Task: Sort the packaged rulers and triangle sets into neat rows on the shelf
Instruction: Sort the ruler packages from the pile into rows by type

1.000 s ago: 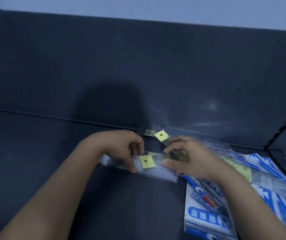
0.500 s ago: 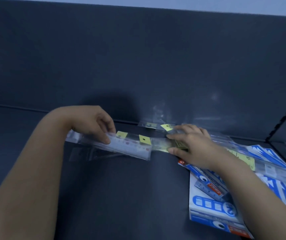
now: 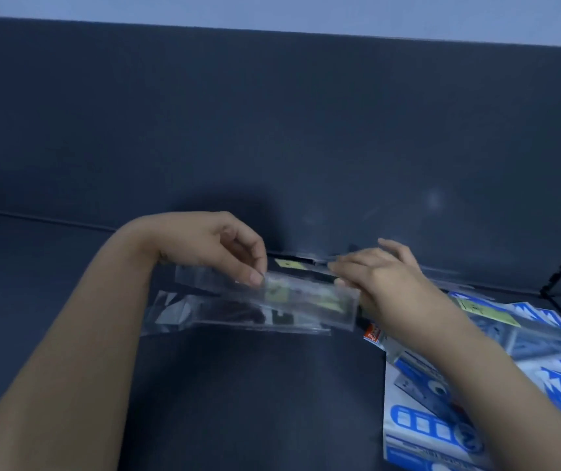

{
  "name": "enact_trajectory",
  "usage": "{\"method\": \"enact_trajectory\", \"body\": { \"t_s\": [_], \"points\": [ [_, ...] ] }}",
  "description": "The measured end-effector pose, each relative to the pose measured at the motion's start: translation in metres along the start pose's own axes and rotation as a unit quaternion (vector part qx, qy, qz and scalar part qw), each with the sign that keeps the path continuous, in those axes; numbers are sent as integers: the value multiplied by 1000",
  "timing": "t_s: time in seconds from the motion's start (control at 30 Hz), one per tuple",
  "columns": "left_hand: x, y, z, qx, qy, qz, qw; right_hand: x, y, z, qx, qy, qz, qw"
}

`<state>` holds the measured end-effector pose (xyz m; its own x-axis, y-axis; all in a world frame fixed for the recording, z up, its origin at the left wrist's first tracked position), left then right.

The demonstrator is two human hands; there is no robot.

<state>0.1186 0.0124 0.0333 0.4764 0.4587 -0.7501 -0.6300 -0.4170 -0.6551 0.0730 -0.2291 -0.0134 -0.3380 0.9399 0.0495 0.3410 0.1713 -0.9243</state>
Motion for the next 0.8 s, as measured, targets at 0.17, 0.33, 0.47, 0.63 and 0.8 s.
{"method": "enact_trajectory", "body": {
  "t_s": [0.17,0.33,0.47,0.63,0.8],
  "points": [
    [-7,12,-17,-1,41,44,998,8,-5,7,29,-37,-14,999],
    [-3,17,-27,-24,23,164,986,16,-8,4,-30,-9,-57,998],
    [-1,30,-43,-73,-7,215,974,14,-7,2,-14,-14,-19,1000],
    [1,20,-40,-142,-10,205,968,-7,5,8,73,49,25,996],
    [0,19,-34,-119,-25,137,983,-12,11,7,52,46,28,997]
  ]
}}
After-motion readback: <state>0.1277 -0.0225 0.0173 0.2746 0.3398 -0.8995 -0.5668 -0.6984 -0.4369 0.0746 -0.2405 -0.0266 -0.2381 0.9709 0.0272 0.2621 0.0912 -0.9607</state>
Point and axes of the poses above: each hand's wrist, its own z-axis away from the middle knuckle, its own y-axis out of the palm, x = y × z, the point moved 2 cm from there along -z, towards the middle knuckle, and after that the axes turned 9 degrees about y, right-handed, at the moved point
